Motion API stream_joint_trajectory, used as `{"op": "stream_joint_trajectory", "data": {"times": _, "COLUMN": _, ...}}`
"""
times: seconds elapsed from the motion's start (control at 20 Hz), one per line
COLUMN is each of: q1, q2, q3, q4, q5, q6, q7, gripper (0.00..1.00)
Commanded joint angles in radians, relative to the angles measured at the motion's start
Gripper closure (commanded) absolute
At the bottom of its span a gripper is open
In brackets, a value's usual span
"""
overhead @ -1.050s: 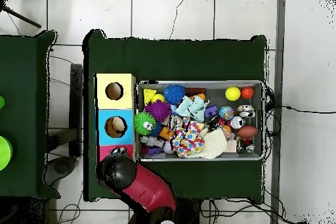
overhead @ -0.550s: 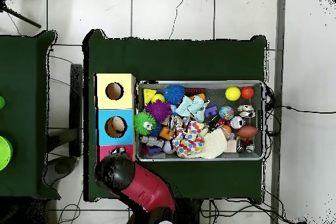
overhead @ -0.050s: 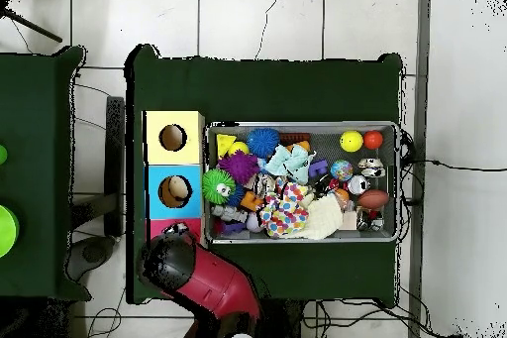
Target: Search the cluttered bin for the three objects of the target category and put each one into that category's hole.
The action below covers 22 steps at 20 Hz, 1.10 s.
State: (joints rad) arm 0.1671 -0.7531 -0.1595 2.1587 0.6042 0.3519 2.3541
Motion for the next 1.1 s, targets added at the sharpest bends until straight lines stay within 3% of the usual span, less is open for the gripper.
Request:
{"op": "stream_joint_trajectory", "data": {"times": 0.05, "q1": -0.030, "q2": 0.236, "q3": 0.006, "q4": -0.044, "q5": -0.057, "q6": -0.147, "q7": 0.120, "gripper": 1.00}}
{"op": "stream_joint_trajectory", "data": {"times": 0.5, "q1": -0.043, "q2": 0.247, "q3": 0.023, "q4": -0.040, "q5": -0.068, "q6": -0.174, "q7": 0.126, "gripper": 1.00}}
{"op": "stream_joint_trajectory", "data": {"times": 1.1, "q1": -0.013, "q2": 0.256, "q3": -0.012, "q4": -0.059, "q5": -0.082, "q6": -0.174, "q7": 0.135, "gripper": 1.00}}
